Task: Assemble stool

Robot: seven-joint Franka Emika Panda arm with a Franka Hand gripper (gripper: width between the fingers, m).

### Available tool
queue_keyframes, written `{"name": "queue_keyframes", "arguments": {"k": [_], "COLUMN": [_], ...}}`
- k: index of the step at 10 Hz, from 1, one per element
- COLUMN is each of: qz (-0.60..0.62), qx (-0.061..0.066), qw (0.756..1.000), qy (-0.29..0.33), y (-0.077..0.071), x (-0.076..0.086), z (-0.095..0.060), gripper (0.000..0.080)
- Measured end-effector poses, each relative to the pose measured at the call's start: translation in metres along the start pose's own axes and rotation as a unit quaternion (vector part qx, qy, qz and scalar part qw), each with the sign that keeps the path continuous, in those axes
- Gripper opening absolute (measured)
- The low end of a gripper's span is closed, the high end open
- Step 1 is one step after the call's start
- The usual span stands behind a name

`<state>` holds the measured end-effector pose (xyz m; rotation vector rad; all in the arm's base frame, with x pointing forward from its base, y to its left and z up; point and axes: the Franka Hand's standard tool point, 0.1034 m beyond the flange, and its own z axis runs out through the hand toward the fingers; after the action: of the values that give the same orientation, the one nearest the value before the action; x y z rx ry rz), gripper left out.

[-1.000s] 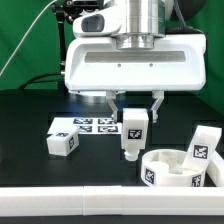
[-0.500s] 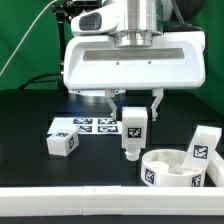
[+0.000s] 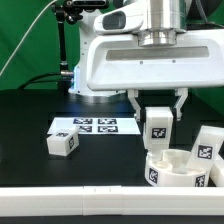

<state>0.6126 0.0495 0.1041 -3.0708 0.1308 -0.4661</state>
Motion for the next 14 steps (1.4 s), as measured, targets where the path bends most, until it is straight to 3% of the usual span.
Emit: {"name": "queue_keyframes", "arguments": {"k": [5,14], "qz": [-0.007,-0.014], "qx": [0.002,-0.001], "qw": [1.0,1.0], "qy": [0.003,0.009], "y": [-0.009,-0.011], "x": [0.005,0.002], "z": [0.005,0.016], "gripper": [0.0338,0.0338]}}
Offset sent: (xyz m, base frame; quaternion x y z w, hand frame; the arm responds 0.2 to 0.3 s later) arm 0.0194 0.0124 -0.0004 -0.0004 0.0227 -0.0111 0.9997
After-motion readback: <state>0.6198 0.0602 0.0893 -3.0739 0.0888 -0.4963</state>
